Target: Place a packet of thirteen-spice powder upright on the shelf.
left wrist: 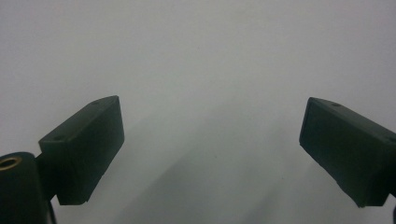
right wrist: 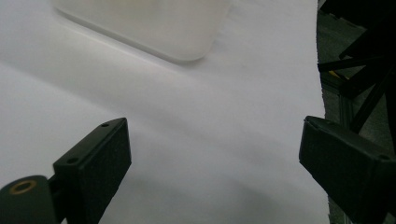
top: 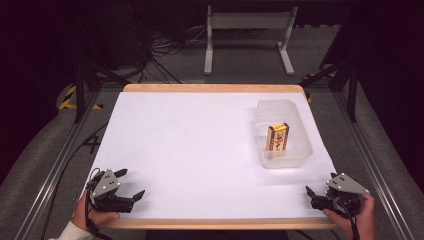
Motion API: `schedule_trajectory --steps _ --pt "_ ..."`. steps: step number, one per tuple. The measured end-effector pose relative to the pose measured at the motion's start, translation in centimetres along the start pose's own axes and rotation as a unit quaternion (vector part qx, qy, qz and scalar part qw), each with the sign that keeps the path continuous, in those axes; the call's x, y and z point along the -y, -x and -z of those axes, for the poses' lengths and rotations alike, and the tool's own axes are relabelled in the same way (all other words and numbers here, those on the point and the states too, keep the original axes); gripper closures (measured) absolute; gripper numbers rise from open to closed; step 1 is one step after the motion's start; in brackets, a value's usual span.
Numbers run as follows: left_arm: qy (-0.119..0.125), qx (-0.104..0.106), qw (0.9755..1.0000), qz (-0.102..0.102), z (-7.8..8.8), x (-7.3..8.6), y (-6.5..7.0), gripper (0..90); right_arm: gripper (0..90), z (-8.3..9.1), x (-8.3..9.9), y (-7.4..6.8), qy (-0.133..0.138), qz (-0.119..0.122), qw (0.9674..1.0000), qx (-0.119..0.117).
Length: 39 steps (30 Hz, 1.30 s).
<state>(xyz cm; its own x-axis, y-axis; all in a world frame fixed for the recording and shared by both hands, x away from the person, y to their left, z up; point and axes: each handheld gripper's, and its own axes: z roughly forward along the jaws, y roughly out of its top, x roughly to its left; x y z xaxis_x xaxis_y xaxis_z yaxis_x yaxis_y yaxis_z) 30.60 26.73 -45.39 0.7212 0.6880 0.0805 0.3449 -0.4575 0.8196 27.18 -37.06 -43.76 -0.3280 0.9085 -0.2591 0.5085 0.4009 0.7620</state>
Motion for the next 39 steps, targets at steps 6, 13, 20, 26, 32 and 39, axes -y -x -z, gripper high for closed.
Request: schedule_trajectory --steps 6,13,20,26,32,39 --pt "0.000 0.001 1.0000 -0.006 -0.13 -0.18 0.26 7.4 9.6 -0.04 0.00 -0.24 0.000 0.006 1.0000 0.003" --pt "0.002 -0.002 1.0000 -0.006 0.03 0.04 0.23 7.4 9.6 0.09 -0.24 -0.45 0.007 0.008 0.9998 0.015" --pt "-0.004 -0.001 0.9999 -0.010 -0.15 -0.03 0.30 7.4 9.6 -0.03 -0.22 -0.55 0.005 0.010 0.9998 0.016" --pt "-0.008 -0.003 0.9999 -0.011 -0.22 -0.05 0.32 7.4 9.5 -0.20 -0.23 -0.66 0.003 0.015 0.9997 0.018" --pt "-0.007 -0.002 0.9999 -0.010 -0.33 -0.11 0.31 7.4 9.5 -0.20 -0.20 -0.69 0.003 0.016 0.9998 0.015" --pt "-0.008 -0.002 0.9999 -0.013 -0.39 -0.21 0.28 7.4 9.7 -0.33 -0.11 -0.64 0.001 0.015 0.9998 0.013"
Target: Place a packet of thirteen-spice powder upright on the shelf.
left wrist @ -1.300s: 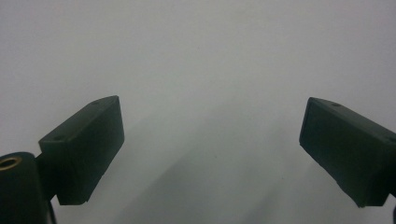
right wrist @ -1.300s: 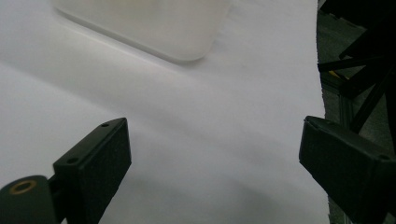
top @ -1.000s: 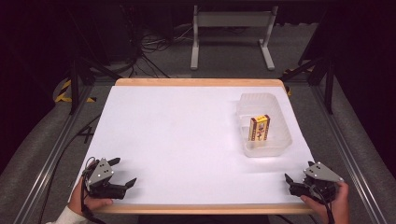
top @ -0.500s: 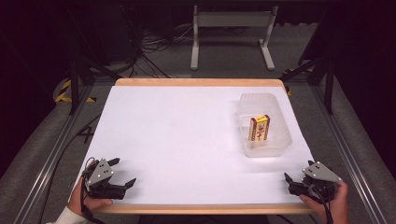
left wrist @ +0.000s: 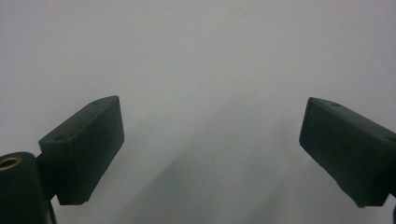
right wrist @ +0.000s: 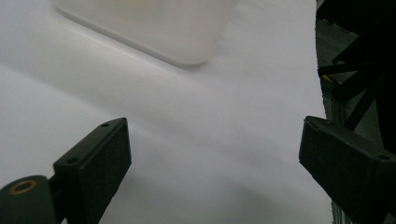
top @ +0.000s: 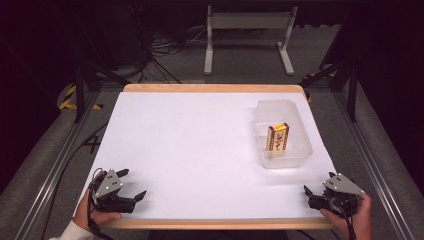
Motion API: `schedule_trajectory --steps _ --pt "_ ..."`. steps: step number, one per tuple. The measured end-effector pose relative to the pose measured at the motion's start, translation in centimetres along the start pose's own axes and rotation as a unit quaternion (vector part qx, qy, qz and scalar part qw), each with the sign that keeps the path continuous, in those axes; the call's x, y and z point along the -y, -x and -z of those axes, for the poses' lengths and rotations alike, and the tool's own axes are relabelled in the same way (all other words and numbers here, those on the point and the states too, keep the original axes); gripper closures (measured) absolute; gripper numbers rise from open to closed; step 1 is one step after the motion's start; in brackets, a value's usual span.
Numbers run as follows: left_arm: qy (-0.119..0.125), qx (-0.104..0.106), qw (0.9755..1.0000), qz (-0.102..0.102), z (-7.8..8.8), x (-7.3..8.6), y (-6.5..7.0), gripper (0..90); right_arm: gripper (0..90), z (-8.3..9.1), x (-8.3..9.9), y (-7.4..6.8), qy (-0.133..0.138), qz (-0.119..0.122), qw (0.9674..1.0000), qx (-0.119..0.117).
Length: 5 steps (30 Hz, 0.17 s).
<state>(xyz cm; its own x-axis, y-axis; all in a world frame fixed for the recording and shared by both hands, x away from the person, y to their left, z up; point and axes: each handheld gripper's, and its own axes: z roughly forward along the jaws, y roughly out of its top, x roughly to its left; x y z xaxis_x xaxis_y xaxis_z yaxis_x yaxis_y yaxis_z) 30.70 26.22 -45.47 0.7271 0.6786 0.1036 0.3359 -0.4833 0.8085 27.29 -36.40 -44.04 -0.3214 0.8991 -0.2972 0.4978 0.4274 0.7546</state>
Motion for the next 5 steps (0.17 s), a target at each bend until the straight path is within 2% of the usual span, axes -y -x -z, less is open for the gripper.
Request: schedule_trajectory --steps 5 --pt "-0.004 0.002 1.0000 -0.003 -0.39 -0.16 0.07 7.4 9.7 0.22 0.09 -0.04 0.002 -0.001 1.0000 0.000"
